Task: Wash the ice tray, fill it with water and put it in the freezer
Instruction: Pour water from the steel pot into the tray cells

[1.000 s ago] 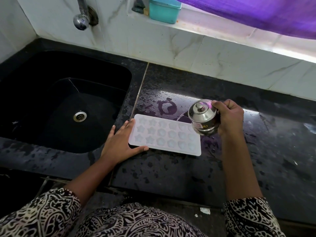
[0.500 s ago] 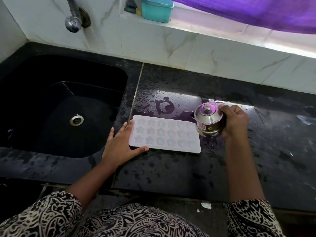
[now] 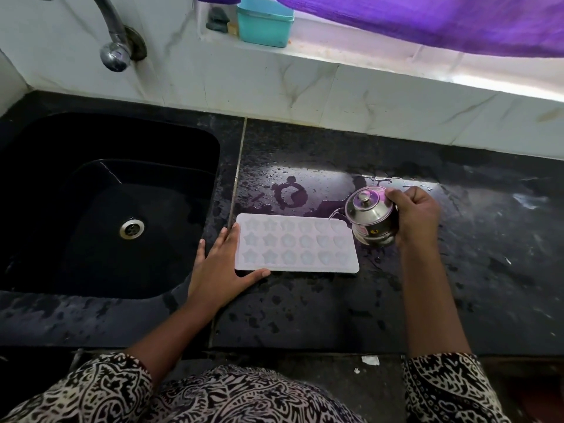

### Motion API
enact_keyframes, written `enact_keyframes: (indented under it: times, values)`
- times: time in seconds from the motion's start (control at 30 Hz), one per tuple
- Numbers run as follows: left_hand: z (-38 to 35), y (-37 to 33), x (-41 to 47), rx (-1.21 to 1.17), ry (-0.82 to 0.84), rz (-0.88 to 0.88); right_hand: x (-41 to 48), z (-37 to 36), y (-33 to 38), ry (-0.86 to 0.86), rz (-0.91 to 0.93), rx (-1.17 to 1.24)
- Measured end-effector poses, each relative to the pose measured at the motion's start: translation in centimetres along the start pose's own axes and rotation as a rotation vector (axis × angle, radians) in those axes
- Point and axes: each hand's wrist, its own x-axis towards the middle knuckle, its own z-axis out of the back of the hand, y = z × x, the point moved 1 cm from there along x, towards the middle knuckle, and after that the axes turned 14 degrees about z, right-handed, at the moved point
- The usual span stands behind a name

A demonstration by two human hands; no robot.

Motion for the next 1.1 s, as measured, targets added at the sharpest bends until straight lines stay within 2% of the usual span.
enact_keyframes:
  times: [1.1]
  values:
    - [-0.2, 0.1, 0.0, 0.022, -0.044, -0.031, 0.0, -0.2, 1.3, -0.035, 0.021, -0.055]
